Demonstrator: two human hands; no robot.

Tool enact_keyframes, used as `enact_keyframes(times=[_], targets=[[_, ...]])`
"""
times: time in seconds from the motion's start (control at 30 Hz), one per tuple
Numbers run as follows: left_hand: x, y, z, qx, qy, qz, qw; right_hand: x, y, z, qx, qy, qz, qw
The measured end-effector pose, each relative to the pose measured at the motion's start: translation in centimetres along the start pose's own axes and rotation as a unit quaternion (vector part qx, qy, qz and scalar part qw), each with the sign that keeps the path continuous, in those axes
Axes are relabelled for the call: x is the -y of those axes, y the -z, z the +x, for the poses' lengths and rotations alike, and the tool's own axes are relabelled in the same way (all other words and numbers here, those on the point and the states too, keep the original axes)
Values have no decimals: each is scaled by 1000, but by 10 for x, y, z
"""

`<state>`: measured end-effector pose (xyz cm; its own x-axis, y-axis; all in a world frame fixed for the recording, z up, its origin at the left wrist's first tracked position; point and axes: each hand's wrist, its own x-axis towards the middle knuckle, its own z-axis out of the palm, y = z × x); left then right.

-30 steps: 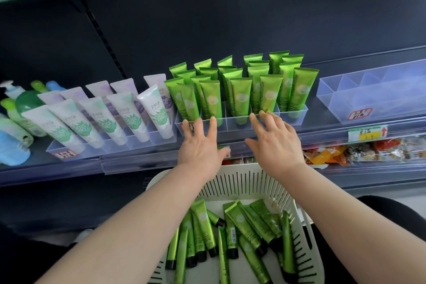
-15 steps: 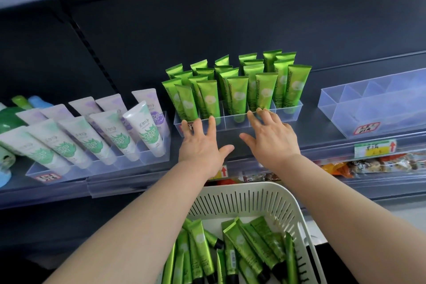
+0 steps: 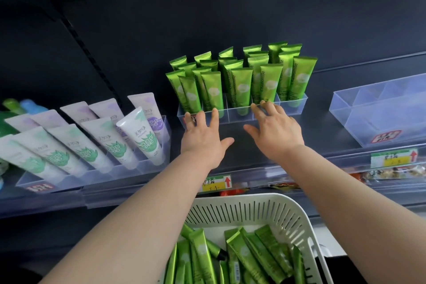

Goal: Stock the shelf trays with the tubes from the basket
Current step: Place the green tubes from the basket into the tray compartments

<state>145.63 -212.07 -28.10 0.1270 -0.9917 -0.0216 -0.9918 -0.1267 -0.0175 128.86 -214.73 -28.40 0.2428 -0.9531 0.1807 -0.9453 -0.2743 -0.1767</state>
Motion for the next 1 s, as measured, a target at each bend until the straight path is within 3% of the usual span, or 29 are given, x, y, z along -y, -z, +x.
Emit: enact_keyframes(times=[0.53,0.73,0.87,1.0], targets=[[-4,10,3,41,3,-36,998,-15,1,4,44,0,25,999],[-33,14,-21,23,-55,-76,995,-55,16,-29,18,-91,-53,994],[-61,19,-31,24,-88,-94,991,-76,28,-46,49,-172,-108,978],[-78,25,-40,28,-114,-95,989,-86,35,-57,66,-202,-116,970]])
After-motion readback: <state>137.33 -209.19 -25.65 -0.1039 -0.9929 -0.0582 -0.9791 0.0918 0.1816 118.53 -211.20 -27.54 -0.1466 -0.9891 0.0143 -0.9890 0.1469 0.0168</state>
